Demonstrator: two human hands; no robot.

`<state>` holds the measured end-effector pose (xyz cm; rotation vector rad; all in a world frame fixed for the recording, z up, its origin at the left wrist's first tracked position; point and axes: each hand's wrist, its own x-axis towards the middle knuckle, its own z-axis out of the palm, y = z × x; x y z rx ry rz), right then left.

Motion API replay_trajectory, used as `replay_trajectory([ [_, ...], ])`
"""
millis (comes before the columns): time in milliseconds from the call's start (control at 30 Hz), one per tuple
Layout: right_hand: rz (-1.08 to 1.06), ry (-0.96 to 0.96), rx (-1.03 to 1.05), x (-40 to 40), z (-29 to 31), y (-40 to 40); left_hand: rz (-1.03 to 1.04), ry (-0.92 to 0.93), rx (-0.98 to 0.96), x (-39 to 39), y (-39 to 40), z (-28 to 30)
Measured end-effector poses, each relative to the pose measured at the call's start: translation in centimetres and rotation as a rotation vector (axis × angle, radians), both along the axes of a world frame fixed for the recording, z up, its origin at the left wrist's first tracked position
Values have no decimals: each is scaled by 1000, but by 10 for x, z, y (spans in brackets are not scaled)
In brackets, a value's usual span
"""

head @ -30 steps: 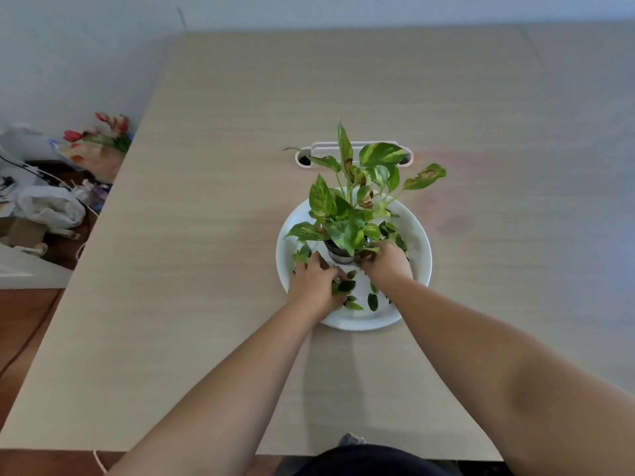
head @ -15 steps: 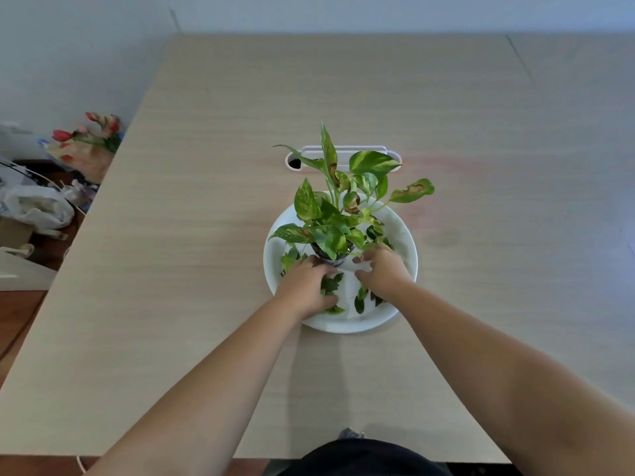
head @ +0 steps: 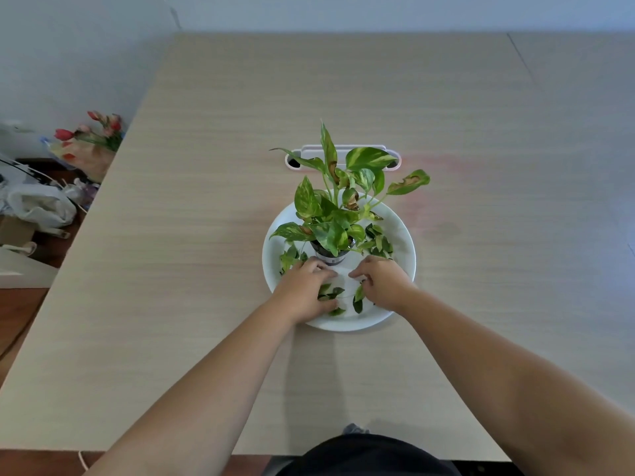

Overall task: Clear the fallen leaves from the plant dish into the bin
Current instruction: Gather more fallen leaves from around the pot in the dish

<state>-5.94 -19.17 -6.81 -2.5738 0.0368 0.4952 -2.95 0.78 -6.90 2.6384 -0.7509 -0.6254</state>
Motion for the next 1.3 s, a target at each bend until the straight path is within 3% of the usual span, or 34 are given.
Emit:
replay_trajectory([
  [100,17,46,9,0,-2,3,-32,11,92,-1,-3,0],
  [267,103,99,-49,-8,-5,5,80,-6,-49,-6,3,-3],
  [333,63,78,-42,-10,-3,2,153,-51,-82,-5,7,-6],
  [433,-20,34,-10,-10,0,-2,177,-83,17,1,7,-7],
  [600,-63,-6,22,-11,1,-3,133,-149,115,-1,6,-12],
  [833,-133,3,54,-19,0,-2,83,-159,-68,-6,14,-8],
  [967,-151,7,56,-21,3,-3,52,-86,73,-4,6,-5],
  [1300,19,123,-37,-26,4,6,-158,14,-24,-7,1,4],
])
